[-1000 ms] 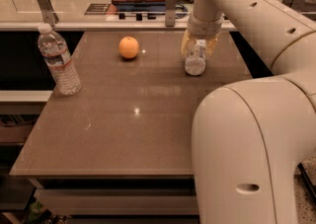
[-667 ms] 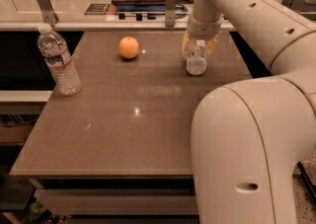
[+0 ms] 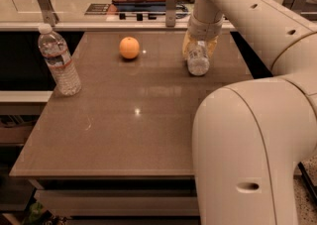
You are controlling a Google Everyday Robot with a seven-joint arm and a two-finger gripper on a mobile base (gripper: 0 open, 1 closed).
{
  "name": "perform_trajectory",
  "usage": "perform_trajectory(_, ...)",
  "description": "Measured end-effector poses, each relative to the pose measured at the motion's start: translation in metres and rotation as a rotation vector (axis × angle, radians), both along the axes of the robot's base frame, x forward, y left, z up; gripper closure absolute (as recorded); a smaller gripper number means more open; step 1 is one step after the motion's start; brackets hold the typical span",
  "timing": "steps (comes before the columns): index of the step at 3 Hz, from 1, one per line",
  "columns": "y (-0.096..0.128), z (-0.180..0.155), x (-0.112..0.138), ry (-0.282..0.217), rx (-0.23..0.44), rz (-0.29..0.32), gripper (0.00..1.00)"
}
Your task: Place blue plastic bottle upright
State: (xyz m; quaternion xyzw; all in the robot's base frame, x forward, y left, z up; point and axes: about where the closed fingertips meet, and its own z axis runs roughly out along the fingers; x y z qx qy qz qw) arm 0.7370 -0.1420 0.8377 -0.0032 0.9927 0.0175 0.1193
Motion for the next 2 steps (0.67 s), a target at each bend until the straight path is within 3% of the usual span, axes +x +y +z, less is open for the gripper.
perform_trajectory(2, -0.017, 0.014, 0.004, -0.049, 0.031, -0.005, 1.00)
